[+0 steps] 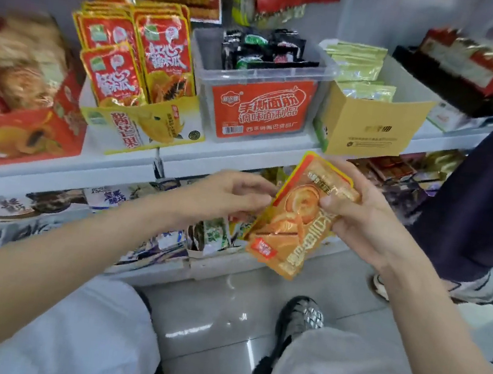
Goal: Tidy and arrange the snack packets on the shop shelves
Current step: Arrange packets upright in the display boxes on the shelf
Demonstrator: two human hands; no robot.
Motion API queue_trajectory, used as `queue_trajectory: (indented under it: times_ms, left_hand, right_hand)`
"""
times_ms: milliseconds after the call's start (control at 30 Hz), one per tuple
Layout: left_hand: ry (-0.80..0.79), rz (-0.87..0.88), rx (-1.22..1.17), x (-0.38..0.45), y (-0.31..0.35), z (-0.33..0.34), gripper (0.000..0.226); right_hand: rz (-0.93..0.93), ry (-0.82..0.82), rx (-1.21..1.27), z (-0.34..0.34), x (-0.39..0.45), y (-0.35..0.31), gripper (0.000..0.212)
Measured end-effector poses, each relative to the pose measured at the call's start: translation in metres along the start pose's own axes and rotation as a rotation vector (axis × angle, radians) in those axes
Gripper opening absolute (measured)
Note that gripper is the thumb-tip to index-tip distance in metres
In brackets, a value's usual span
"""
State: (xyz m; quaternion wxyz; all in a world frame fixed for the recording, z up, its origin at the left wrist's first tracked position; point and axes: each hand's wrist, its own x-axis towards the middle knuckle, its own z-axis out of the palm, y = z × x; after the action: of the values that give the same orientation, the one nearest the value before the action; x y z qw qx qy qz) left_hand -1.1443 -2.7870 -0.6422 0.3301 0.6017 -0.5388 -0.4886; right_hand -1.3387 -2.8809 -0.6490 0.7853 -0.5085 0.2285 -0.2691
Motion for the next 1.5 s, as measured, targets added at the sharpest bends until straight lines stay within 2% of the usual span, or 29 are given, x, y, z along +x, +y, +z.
queue_trajectory:
  times_ms: [67,200,233,333,400,433,467,533,600,633,767,833,933,1033,1200,1300,1400,1500]
  left_hand:
    - [0.011,-0.05,-0.182,-0.026,0.004,-0.014,0.029]
    - [0.153,-0.007,-0.135,-0.059,0.002,-0.033,0.017]
    - [0.214,-0.009,-0.162,-0.063,0.003,-0.036,0.017]
    - [0.411,0.023,-0.133,-0.075,0.005,-0.052,0.013]
    - [0.542,0.052,-0.135,-0.089,0.006,-0.068,0.009]
    - [0.616,0.054,-0.148,-0.098,0.006,-0.075,0.004]
    - [0.698,0.067,-0.158,-0.107,0.0,-0.084,0.013]
    - [0.846,0.119,-0.191,-0.124,-0.006,-0.1,0.019]
    - [0.968,0.178,-0.191,-0.149,-0.014,-0.119,0.005]
    - [1.041,0.2,-0.197,-0.162,-0.019,-0.129,0.01]
    - [1.329,0.207,-0.36,-0.203,-0.04,-0.163,0.017]
    - [1.411,0.168,-0.383,-0.215,-0.048,-0.172,0.019]
    - [1.447,0.12,-0.377,-0.223,-0.057,-0.181,0.018]
    - [1.479,0.097,-0.34,-0.223,-0.059,-0.186,0.02]
    - [1.499,0.114,-0.285,-0.22,-0.056,-0.189,0.02]
    - [1.477,0.116,-0.248,-0.217,-0.056,-0.188,0.013]
    - [1.488,0.124,-0.288,-0.218,-0.054,-0.185,0.015]
    - [1.526,0.152,-0.322,-0.223,-0.052,-0.185,0.02]
  right_hand:
    - [0.059,-0.067,-0.119,0.027,0.004,-0.001,0.052]
    - [0.006,-0.068,-0.411,0.077,0.021,-0.009,0.043]
    - [-0.068,-0.058,-0.61,0.088,0.026,-0.012,0.04]
    - [-0.358,-0.031,-1.42,0.114,0.045,-0.024,0.031]
    - [-0.454,-0.05,-1.594,0.136,0.054,-0.031,0.021]
    - [-0.471,-0.067,-1.602,0.146,0.058,-0.033,0.012]
    - [-0.461,-0.092,-1.569,0.157,0.063,-0.033,0.008]
    - [-0.372,-0.115,-1.311,0.178,0.074,-0.034,0.002]
    - [-0.316,-0.108,-0.978,0.21,0.088,-0.034,0.014]
    - [-0.332,-0.097,-0.891,0.226,0.096,-0.035,0.016]
    - [-0.612,0.007,-0.932,0.281,0.138,-0.035,0.016]
    - [-0.776,0.069,-1.099,0.297,0.159,-0.032,0.02]
    - [-0.866,0.049,-1.39,0.31,0.184,-0.024,0.026]
    - [-0.894,-0.055,-1.486,0.322,0.195,-0.019,0.025]
    - [-0.85,-0.075,-1.439,0.338,0.201,-0.033,0.024]
    - [-0.833,-0.096,-1.531,0.342,0.205,-0.026,0.025]
    - [-0.826,-0.032,-1.479,0.344,0.207,-0.022,0.025]
    - [-0.807,-0.051,-1.491,0.345,0.208,-0.014,0.025]
